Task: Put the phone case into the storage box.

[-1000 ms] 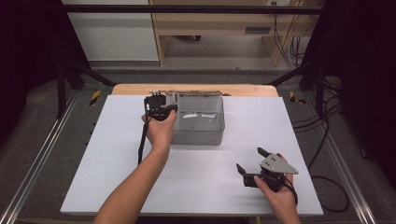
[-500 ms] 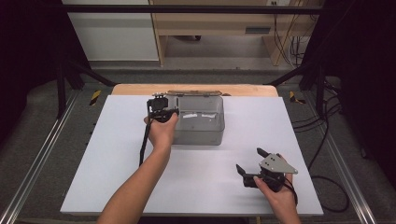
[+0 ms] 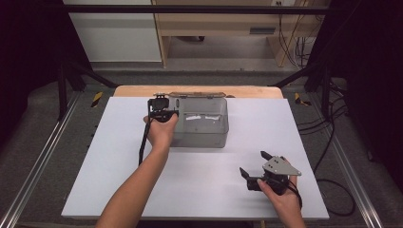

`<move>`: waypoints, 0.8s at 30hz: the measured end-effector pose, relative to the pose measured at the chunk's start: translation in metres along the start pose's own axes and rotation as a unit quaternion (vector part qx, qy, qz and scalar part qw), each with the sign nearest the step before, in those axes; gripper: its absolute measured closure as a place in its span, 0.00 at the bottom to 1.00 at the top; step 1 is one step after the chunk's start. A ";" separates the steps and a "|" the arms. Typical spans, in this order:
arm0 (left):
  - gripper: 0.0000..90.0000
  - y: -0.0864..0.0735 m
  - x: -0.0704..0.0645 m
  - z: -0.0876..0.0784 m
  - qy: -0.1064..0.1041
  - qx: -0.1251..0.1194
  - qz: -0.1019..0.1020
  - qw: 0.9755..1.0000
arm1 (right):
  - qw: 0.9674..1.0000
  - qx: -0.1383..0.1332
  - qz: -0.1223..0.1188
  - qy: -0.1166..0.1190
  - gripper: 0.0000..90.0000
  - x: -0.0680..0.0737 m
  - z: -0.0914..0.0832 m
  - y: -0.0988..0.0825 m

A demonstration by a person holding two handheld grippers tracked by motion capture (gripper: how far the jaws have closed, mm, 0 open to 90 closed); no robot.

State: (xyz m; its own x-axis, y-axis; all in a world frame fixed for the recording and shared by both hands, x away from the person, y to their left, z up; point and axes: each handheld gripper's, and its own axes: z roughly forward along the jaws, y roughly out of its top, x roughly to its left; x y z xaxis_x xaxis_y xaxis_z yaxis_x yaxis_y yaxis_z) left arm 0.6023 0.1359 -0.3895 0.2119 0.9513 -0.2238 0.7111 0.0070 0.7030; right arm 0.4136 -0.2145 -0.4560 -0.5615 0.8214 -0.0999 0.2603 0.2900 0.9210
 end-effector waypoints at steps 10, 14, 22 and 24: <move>0.86 -0.001 0.000 0.008 0.001 0.014 0.008 1.000 | 1.000 0.009 0.000 0.002 0.07 0.000 0.002 -0.001; 0.86 -0.002 -0.002 0.010 0.002 0.017 0.011 1.000 | 1.000 0.011 0.000 0.002 0.07 0.000 0.003 -0.001; 0.86 -0.002 0.001 0.010 0.000 0.026 0.006 1.000 | 1.000 0.013 0.001 0.003 0.07 0.000 0.003 -0.002; 0.87 -0.002 0.001 0.010 -0.005 0.025 0.001 1.000 | 1.000 0.014 0.001 0.003 0.07 0.000 0.003 -0.002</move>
State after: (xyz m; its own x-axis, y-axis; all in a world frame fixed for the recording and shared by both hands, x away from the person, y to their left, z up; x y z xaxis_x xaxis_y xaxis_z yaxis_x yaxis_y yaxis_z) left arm 0.6074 0.1342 -0.3981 0.2203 0.9482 -0.2288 0.7437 -0.0115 0.6684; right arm 0.4153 -0.2135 -0.4585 -0.5662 0.8187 -0.0960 0.2825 0.3021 0.9105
